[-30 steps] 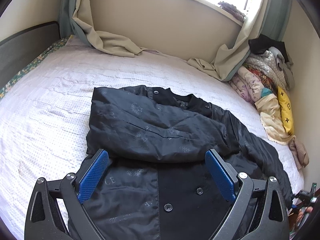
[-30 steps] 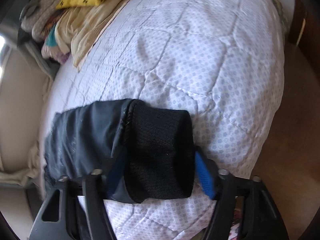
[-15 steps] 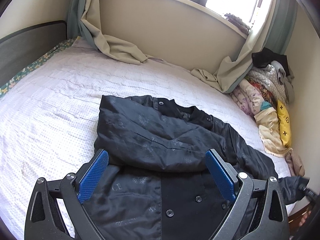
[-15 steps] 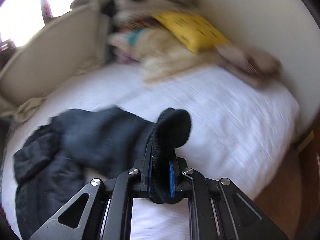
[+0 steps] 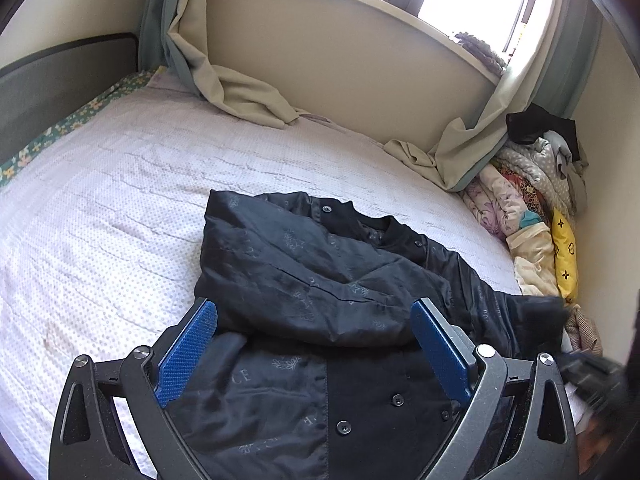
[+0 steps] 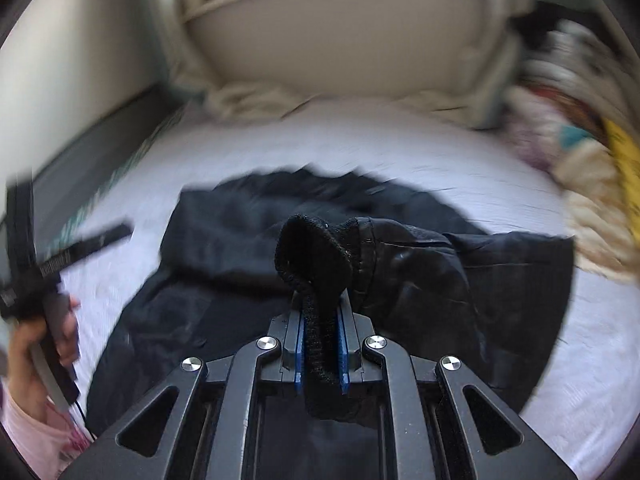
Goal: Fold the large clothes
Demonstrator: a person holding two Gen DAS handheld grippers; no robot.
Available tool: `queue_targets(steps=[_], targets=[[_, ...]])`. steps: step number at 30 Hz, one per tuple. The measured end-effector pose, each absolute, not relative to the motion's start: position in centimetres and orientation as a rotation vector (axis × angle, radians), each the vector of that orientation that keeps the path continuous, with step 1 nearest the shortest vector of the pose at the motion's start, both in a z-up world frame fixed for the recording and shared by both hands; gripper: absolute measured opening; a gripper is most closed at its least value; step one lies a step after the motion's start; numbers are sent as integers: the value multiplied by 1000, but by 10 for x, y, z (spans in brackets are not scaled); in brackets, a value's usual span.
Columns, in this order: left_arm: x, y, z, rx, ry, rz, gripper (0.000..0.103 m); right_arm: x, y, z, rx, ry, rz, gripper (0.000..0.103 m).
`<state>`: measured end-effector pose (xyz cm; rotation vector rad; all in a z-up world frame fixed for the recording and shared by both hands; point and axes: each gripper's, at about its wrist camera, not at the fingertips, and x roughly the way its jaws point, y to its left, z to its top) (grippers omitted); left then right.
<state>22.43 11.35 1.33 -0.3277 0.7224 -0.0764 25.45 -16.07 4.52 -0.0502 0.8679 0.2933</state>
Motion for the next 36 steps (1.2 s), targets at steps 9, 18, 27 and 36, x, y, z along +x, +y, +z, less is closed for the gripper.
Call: queue_targets(steps=[9, 18, 27, 36], targets=[[237, 120, 5, -355, 771, -77, 98, 273, -65, -68, -190, 1097, 469, 13], [252, 109, -19, -360, 863, -105, 98, 293, -109, -24, 10, 1066, 526, 66], [251, 65, -73, -456, 1117, -309, 89, 321, -243, -3, 241, 917, 250, 77], [248, 42, -107, -552, 1238, -393, 62, 326, -283, -5, 358, 926, 220, 78]])
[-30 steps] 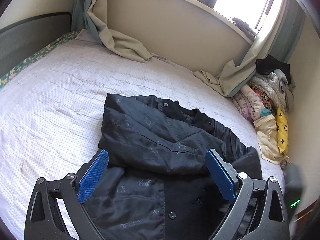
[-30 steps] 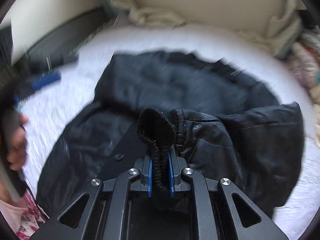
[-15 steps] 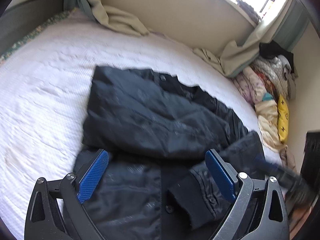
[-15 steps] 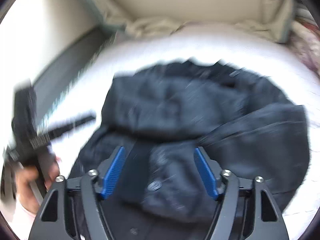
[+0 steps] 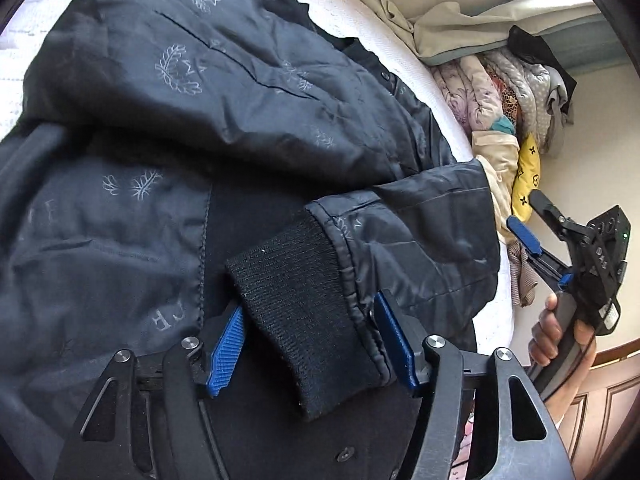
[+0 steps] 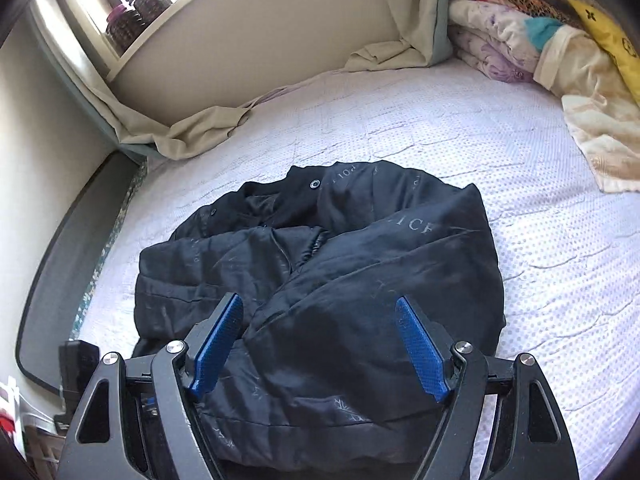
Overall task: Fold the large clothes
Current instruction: 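Grasp the black knit cuff on the folded coat with the left tool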
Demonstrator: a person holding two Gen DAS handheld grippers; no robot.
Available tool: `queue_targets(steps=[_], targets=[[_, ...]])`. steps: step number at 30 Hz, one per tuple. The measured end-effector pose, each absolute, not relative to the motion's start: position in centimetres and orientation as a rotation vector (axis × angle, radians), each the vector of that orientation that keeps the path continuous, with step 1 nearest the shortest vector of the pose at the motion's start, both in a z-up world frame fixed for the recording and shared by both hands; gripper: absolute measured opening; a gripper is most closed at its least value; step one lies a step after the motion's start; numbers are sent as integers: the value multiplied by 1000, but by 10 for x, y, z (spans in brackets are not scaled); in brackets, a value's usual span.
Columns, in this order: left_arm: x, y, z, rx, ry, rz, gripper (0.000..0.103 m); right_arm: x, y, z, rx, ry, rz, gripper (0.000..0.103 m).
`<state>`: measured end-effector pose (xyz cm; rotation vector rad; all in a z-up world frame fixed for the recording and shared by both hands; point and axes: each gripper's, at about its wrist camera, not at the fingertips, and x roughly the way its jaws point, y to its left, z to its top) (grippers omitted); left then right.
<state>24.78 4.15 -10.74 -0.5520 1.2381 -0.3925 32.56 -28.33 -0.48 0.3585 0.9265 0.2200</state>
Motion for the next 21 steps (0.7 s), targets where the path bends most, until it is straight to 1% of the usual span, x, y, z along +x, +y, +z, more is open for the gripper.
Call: queue_targets(steps=[1, 2, 3, 4, 6, 8, 15, 18, 21], targets=[[248, 41, -108, -550, 1237, -390, 52, 323, -285, -4, 369, 931, 226, 78], [248, 40, -109, -546, 1235, -388, 45, 322, -286, -4, 379, 935, 229, 78], [248, 39, -110, -539, 1233, -390, 31, 322, -288, -4, 384, 938, 227, 78], [247, 38, -110, -539, 1230, -400, 23, 321, -289, -4, 386, 939, 221, 78], [247, 37, -108, -539, 1220, -413, 16, 322, -291, -4, 393, 941, 212, 78], [245, 35, -95, -491, 1186, -423, 15, 323, -293, -4, 402, 941, 203, 78], [238, 49, -15, -227, 979, -309, 14, 321, -304, 8, 433, 899, 189, 78], [249, 65, -5, -194, 984, -261, 14, 322, -311, 12, 442, 883, 177, 78], [270, 82, -11, -194, 1019, -225, 14, 325, -314, 8, 440, 892, 158, 78]])
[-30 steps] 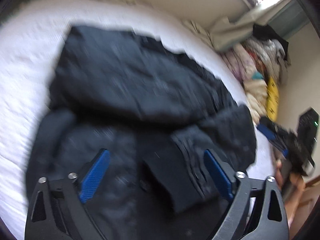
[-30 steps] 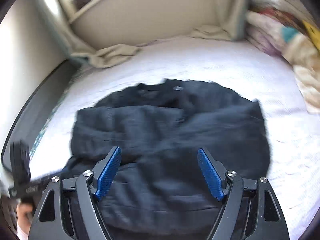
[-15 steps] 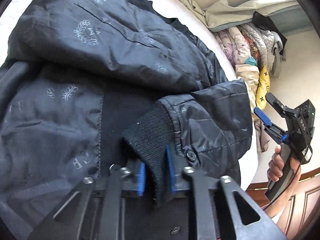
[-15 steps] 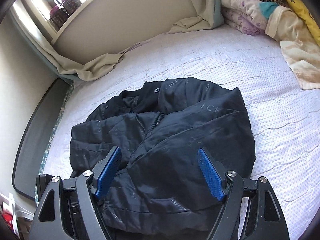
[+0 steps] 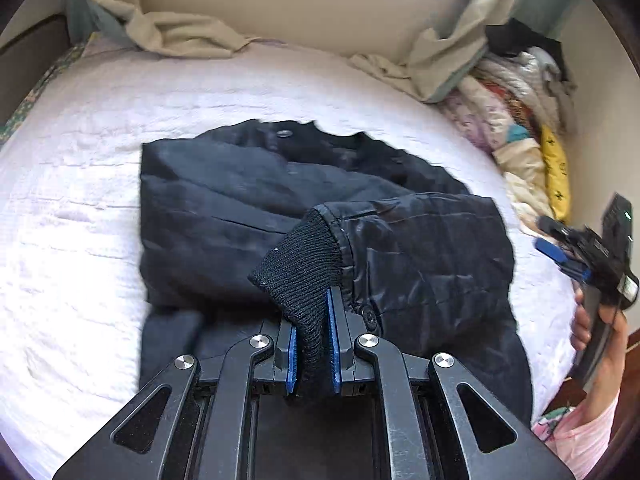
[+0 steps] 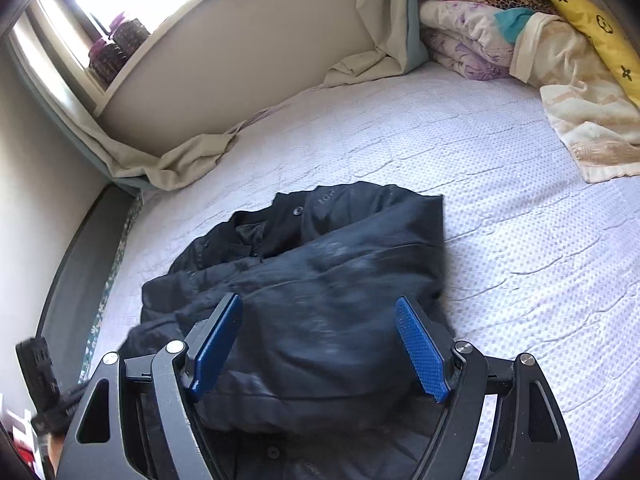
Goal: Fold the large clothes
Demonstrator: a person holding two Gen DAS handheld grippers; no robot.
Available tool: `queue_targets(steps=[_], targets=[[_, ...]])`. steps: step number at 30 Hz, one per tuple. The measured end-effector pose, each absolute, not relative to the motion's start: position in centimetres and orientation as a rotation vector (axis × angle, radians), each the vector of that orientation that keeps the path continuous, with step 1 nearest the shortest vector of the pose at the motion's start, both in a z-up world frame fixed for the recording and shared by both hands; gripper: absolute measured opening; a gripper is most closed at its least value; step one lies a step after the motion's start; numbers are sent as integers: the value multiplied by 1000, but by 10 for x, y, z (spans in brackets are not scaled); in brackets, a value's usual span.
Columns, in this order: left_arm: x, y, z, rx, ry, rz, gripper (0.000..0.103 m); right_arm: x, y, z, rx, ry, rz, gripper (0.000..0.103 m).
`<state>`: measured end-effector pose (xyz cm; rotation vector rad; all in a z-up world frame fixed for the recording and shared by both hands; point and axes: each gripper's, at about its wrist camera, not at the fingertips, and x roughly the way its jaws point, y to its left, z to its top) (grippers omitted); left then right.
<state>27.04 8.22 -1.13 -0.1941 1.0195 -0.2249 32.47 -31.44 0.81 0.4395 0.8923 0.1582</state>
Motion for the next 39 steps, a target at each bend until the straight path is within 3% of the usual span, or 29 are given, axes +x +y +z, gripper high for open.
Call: queue_targets(steps=[13, 23, 26, 28, 30, 35, 39], targets=[[308, 117, -76, -255, 1109, -115, 16, 345, -298, -22, 337, 992, 163, 76], [310, 100, -73, -196, 1041, -120, 18, 357, -276, -30, 133, 972, 115, 60], [309, 103, -67, -224, 1045, -110, 28, 360, -283, -31, 156, 970, 104, 58], [305, 105, -52, -234, 984, -116, 46, 361, -289, -29, 173, 964, 94, 57], [298, 107, -34, -239, 900, -108, 58, 361, -294, -25, 198, 950, 104, 56], [291, 86, -20, -199, 826, -197, 58, 362, -287, -17, 205, 912, 184, 52], [301, 68, -49, -112, 907, -196, 53, 373, -275, -44, 123, 983, 129, 31]])
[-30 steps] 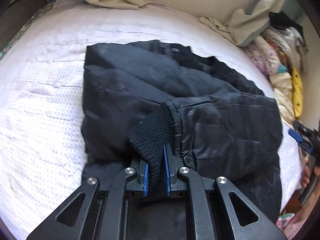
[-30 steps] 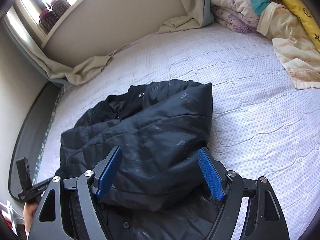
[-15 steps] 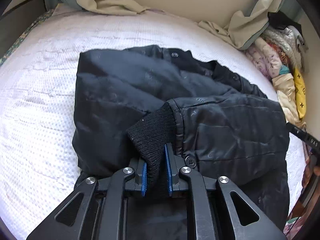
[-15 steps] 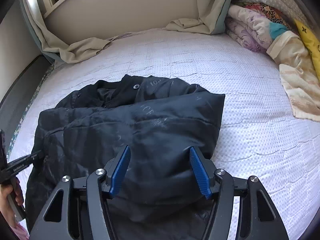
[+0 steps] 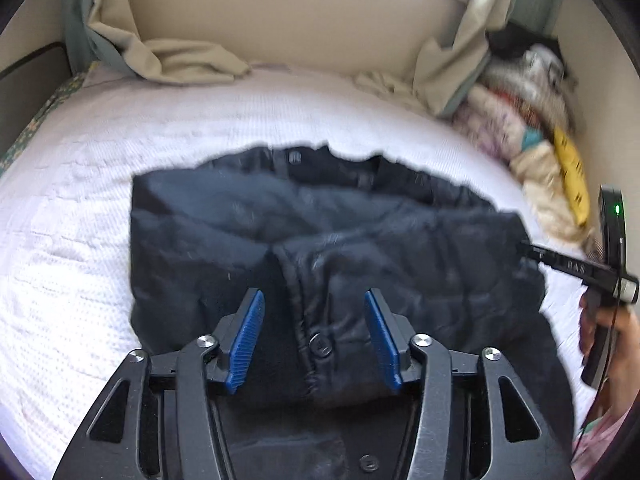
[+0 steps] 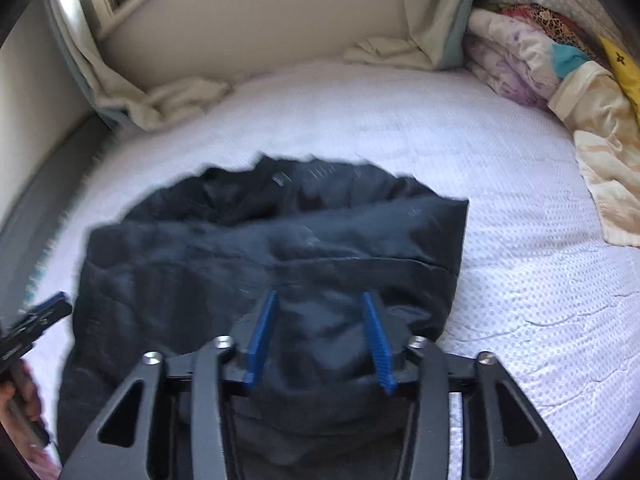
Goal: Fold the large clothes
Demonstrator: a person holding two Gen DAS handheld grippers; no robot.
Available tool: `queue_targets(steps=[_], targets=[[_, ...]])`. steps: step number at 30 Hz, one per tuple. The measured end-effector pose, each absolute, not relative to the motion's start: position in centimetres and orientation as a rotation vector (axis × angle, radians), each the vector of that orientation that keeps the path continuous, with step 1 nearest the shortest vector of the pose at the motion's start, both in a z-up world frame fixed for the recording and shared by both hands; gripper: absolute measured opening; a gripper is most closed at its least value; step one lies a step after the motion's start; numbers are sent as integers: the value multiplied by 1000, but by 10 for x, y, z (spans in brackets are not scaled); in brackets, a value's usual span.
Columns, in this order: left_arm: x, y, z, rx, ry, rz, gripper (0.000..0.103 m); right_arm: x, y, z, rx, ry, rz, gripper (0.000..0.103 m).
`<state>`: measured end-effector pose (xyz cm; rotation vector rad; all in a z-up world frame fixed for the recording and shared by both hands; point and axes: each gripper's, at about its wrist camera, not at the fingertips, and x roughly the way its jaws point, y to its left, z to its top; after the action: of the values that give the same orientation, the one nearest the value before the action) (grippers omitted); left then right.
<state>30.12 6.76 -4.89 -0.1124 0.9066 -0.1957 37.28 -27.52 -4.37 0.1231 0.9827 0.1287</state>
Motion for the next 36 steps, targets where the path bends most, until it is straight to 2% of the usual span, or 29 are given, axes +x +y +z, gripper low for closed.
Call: queue_targets(steps=[4, 16, 25, 28, 30, 33, 36], targets=[[312, 68, -85, -79, 1007, -179, 48, 381, -278, -76, 77, 1069, 46, 25], [314, 64, -103, -9, 998, -172, 49, 379, -265, -111, -37, 1036, -4, 24], [309, 60, -105, 13, 965, -166, 49, 380, -274, -113, 25, 1029, 20, 24], [308, 59, -104, 21, 966, -164, 50, 378, -282, -101, 101, 1032, 22, 26], [308, 58, -104, 27, 966, -162, 51, 375, -285, -88, 136, 1028, 24, 38], [309, 57, -104, 32, 971, -161, 52, 363, -282, -65, 126, 971, 14, 50], [309, 57, -104, 33, 971, -162, 52, 350, -273, -47, 72, 916, 20, 51]])
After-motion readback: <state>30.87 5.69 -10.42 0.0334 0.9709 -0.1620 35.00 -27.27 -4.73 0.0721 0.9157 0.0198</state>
